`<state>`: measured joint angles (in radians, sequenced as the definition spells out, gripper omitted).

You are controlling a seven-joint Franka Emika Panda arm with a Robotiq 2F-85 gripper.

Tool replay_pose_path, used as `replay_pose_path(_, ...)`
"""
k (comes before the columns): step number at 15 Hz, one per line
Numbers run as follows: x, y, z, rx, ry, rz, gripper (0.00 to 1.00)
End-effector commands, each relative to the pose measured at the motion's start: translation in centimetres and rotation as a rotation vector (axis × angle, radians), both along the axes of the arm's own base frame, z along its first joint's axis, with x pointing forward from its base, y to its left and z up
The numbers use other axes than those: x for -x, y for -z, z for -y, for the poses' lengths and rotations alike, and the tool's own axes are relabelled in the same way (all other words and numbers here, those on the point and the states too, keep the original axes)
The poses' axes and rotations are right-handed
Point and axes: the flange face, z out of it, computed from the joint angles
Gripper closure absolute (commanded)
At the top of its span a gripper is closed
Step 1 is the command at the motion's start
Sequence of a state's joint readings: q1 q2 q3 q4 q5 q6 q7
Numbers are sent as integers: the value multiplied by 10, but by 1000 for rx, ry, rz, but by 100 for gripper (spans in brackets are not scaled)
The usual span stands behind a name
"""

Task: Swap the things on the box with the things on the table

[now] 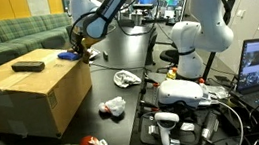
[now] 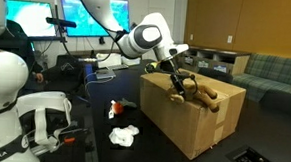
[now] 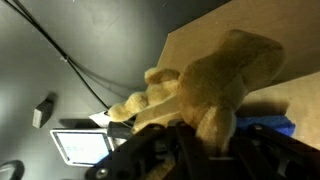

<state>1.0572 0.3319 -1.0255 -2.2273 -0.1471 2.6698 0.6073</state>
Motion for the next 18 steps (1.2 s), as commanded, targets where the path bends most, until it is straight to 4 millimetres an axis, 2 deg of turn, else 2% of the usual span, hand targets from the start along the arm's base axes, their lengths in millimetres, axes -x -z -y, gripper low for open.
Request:
replay_pose_path(1,-20,-12,-14,-58,-86,-8,97)
replay_pose_path(7,-47,-18,-65,-109,-234,-26,97)
replay_pose_path(12,-61,-27,-89,-148,-274,-49,97)
replay_pose_path(15,-70,-33,-89,-135,-257,-47,97)
replay_pose_path(18,-80,-40,-75,-96,-204,-18,97)
